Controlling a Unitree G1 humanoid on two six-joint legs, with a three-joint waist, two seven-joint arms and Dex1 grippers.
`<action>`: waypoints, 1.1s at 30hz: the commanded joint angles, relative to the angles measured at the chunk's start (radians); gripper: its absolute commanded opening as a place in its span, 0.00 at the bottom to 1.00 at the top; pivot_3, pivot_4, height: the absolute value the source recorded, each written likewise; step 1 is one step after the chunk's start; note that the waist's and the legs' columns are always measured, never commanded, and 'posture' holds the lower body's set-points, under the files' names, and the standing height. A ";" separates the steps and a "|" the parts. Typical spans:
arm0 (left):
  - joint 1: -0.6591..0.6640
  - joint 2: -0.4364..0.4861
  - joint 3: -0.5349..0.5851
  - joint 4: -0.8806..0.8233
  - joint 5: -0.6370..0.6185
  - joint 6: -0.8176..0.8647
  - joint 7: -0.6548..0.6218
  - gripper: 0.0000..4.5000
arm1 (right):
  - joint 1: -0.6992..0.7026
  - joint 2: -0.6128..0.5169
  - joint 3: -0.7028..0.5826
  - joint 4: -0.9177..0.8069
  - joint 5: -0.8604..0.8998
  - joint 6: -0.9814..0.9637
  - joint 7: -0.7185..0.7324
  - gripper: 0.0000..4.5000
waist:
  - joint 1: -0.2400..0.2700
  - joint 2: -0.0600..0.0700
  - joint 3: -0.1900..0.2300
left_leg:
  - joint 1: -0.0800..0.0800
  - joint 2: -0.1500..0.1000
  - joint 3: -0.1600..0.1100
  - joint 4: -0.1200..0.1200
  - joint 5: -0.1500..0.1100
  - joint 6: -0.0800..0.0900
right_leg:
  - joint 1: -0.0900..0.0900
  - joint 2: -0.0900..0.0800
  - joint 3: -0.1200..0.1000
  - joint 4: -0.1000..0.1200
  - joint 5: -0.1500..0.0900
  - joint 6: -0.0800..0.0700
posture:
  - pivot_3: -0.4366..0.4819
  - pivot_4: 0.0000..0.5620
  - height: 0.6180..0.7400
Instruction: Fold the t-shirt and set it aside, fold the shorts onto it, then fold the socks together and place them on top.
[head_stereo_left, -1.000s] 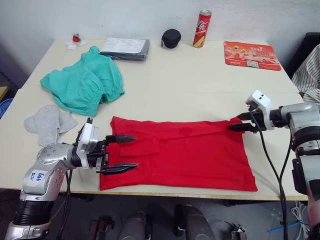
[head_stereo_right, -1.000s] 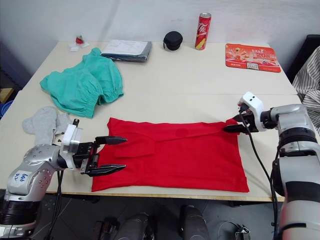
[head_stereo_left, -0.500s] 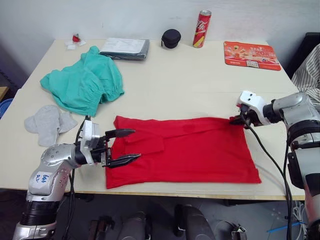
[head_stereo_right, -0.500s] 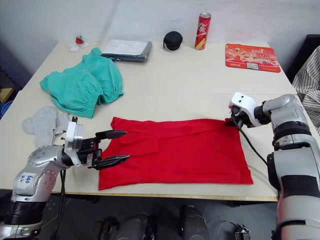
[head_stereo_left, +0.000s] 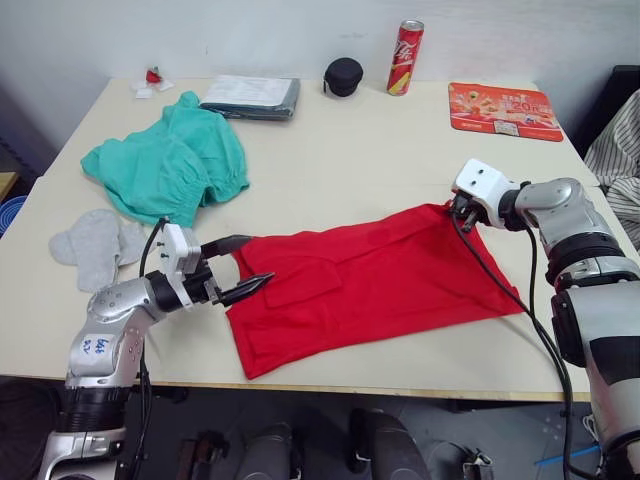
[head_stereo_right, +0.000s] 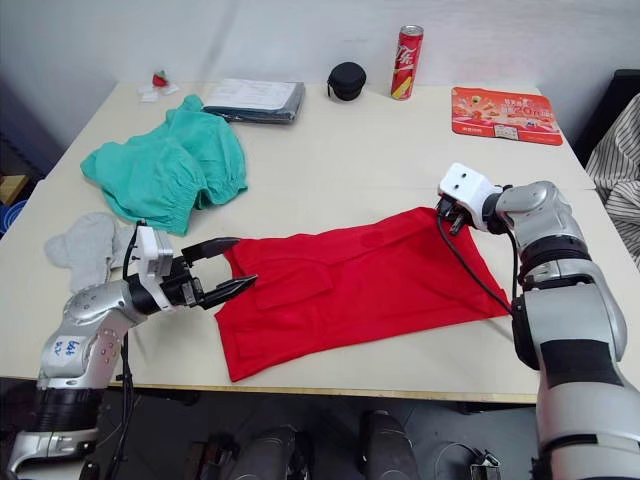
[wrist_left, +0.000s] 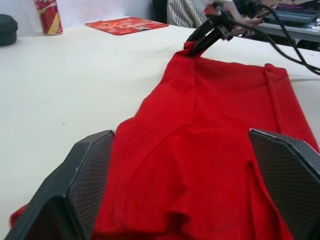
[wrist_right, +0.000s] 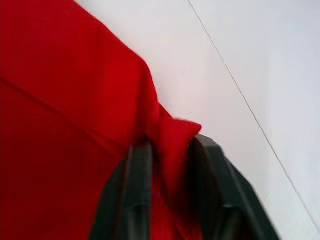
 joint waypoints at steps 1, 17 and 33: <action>-0.067 0.032 -0.006 0.043 -0.021 0.027 -0.074 1.00 | -0.011 -0.096 -0.068 -0.050 0.066 0.069 0.121 0.55 | 0.000 0.000 0.000 | 0.000 0.000 0.000 0.000 0.000 0.000 | 0.000 0.000 0.000 0.000 0.000 0.000 | 0.48 0.27 1.00; -0.650 -0.027 -0.227 0.848 0.296 -0.222 -0.280 1.00 | 0.813 -0.232 -0.740 -1.457 0.531 1.728 0.159 1.00 | 0.037 -0.001 0.000 | -0.002 0.000 -0.001 0.002 0.000 0.000 | -0.001 0.001 -0.003 0.001 0.000 0.001 | 0.48 0.27 1.00; -0.841 -0.128 -0.241 1.263 0.516 -0.233 -0.144 1.00 | 1.139 0.334 -1.124 -1.812 1.063 1.755 -0.650 1.00 | 0.039 -0.011 -0.003 | -0.003 -0.001 0.001 0.000 0.000 0.000 | -0.004 0.002 0.001 0.001 0.001 0.002 | 0.48 0.27 1.00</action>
